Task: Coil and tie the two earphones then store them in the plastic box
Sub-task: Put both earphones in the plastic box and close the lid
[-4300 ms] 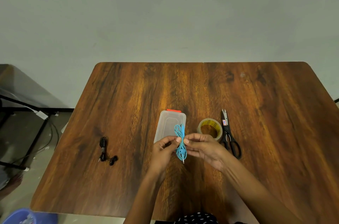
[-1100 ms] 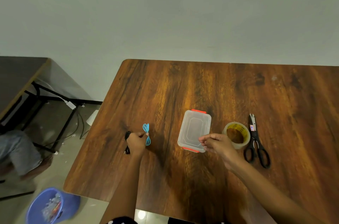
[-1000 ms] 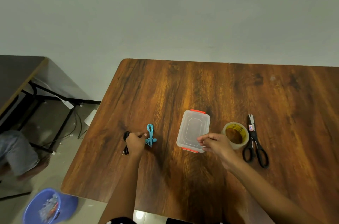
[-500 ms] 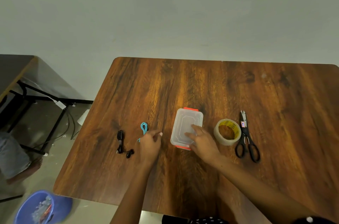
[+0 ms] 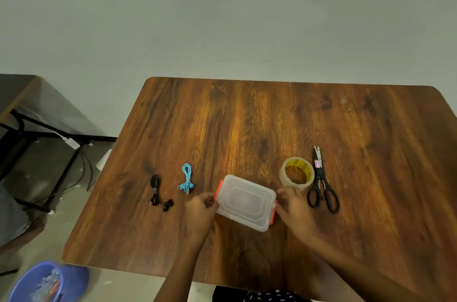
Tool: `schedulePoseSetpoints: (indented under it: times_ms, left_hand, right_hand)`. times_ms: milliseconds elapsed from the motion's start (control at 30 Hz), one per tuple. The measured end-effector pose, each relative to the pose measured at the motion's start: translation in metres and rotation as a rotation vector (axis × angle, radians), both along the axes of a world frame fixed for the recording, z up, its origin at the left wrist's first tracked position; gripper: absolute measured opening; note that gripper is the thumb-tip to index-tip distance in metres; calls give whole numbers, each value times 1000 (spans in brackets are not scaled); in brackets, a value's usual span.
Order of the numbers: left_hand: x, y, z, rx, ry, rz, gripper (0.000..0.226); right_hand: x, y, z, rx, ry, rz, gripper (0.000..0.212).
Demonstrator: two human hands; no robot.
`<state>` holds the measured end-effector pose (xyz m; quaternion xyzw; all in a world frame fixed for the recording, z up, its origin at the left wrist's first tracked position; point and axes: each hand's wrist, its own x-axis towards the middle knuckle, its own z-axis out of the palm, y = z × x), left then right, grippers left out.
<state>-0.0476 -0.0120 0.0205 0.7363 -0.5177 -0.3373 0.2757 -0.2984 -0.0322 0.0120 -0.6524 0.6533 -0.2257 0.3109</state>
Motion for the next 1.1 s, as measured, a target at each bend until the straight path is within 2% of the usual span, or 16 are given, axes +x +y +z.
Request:
schedulePoseSetpoints:
  times_ms: [100, 233, 433, 533, 600, 767, 900, 967, 1100]
  left_hand:
    - [1, 9, 2, 23, 4, 59, 18]
    - [5, 17, 4, 56, -9, 83, 13]
    - [10, 22, 14, 83, 65, 184, 15]
    - [11, 24, 17, 68, 161, 178, 16]
    - [12, 25, 16, 71, 149, 184, 16]
    - [19, 27, 6, 157, 172, 237, 18]
    - [17, 30, 9, 76, -16, 274, 23]
    - [13, 30, 13, 40, -49, 212, 23]
    - [5, 33, 22, 13, 20, 123, 22]
  right_hand:
    - [2, 8, 0, 217, -91, -106, 23]
    - [12, 12, 0, 382, -254, -142, 16]
    - [15, 10, 3, 422, -378, -198, 10]
    - [12, 10, 4, 459, -466, -206, 10]
    - [12, 10, 2, 461, -496, -240, 12]
    - [11, 13, -5, 460, -462, -292, 18]
    - [13, 16, -1, 266, -198, -204, 19]
    - [16, 17, 3, 191, -121, -146, 17]
    - [24, 22, 11, 216, -96, -70, 18]
